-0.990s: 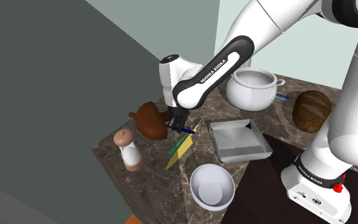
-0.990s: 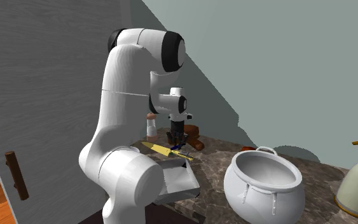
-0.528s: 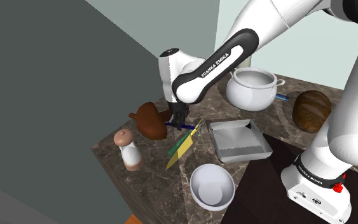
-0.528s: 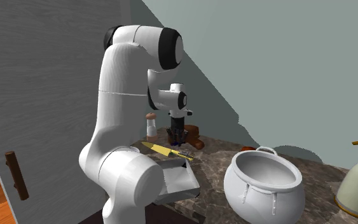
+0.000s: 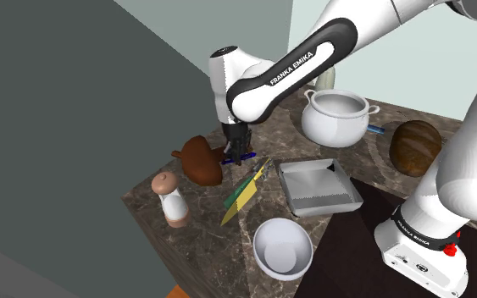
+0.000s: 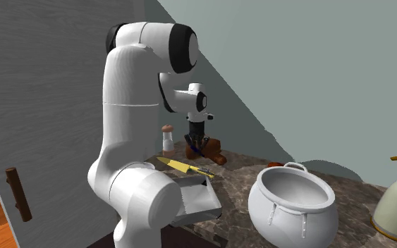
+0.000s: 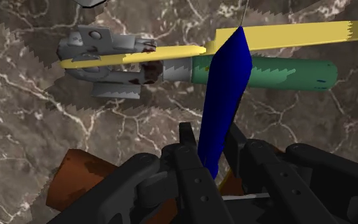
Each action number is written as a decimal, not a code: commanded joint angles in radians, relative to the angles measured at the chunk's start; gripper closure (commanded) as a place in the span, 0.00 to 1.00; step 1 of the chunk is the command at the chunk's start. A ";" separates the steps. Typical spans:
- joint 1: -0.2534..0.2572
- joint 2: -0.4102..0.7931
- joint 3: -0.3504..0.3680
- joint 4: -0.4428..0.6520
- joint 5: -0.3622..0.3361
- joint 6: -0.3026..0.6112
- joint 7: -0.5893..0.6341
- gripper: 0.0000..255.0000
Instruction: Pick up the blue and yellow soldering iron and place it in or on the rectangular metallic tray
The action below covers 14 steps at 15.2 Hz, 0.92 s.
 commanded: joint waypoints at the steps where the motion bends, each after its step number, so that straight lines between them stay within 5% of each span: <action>1: -0.001 -0.017 0.001 0.010 0.008 -0.025 -0.005 1.00; 10: -0.005 -0.079 0.003 0.064 0.036 -0.138 -0.027 1.00; 14: -0.019 -0.239 -0.012 -0.114 0.092 -0.110 -0.089 1.00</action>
